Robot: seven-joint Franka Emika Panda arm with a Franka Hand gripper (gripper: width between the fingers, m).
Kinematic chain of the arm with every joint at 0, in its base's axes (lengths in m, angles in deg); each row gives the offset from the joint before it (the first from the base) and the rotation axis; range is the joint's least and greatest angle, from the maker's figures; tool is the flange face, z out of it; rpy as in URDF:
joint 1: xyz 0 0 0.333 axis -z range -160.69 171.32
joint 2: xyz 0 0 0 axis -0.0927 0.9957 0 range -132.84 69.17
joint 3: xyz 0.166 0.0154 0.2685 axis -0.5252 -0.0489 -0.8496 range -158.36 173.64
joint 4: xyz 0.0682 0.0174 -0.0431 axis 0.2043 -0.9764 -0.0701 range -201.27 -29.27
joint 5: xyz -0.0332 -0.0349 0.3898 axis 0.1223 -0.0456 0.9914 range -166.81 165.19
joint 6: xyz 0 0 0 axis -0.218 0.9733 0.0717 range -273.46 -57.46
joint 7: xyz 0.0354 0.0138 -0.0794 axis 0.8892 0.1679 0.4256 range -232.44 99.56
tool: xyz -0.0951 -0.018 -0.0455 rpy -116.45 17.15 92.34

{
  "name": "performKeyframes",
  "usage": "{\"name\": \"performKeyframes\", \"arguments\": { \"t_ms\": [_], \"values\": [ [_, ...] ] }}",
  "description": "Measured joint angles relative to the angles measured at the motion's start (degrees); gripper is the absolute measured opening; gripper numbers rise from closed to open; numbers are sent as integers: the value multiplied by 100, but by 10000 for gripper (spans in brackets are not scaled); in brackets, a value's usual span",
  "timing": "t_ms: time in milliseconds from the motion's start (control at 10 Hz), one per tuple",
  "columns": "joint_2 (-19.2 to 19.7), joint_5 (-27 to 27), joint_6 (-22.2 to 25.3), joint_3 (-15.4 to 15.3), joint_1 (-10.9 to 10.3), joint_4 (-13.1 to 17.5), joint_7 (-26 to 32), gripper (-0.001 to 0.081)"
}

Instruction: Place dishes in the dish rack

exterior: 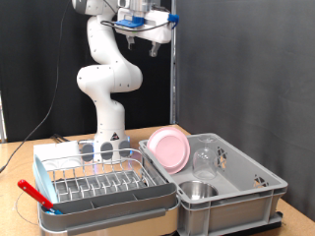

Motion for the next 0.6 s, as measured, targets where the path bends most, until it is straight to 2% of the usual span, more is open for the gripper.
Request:
{"name": "performKeyframes", "arguments": {
  "t_ms": [200, 300, 400, 600],
  "values": [
    [42, -104, 67, 76, -230, 5, 1142, 811],
    [41, -56, 67, 71, -201, 5, 983, 811],
    [42, 48, 164, 91, -253, 12, 1318, 811],
    [39, 77, 364, 108, -590, 61, 2358, 811]
  ]
}}
